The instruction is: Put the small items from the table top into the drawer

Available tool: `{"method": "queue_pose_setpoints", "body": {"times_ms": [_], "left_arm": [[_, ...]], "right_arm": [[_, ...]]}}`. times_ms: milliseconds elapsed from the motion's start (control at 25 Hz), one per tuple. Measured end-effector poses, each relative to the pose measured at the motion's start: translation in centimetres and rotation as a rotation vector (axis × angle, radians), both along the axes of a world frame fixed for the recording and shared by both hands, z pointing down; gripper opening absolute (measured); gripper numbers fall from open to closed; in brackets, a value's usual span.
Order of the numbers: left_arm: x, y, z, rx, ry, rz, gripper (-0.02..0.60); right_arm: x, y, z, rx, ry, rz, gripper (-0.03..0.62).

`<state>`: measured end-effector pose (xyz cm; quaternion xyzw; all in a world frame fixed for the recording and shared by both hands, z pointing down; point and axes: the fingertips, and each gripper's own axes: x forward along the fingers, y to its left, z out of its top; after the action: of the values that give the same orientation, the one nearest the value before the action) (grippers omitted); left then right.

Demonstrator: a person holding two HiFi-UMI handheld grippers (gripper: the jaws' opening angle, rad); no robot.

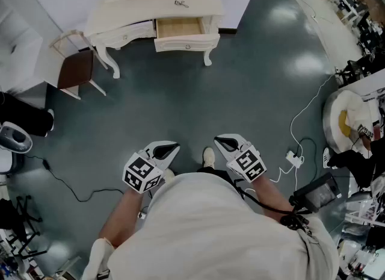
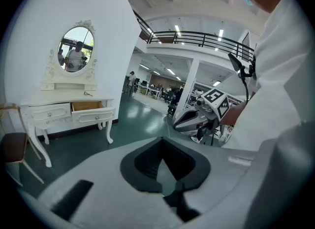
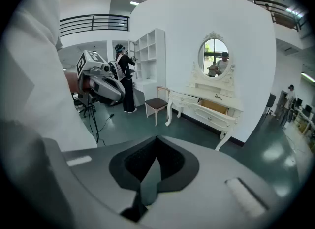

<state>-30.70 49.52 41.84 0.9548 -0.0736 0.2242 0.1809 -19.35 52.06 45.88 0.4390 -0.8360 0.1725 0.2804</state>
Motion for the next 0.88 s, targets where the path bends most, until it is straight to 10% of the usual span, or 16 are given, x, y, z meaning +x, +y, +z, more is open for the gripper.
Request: {"method": "queue_pose_setpoints", "body": {"times_ms": [880], "left_arm": [[24.1,-4.6,0.1,0.018,-0.022,-0.017,0.002]], "right_arm": [[24.7,-3.8,1.5,0.024,-0.046,0.075,0.074]]}}
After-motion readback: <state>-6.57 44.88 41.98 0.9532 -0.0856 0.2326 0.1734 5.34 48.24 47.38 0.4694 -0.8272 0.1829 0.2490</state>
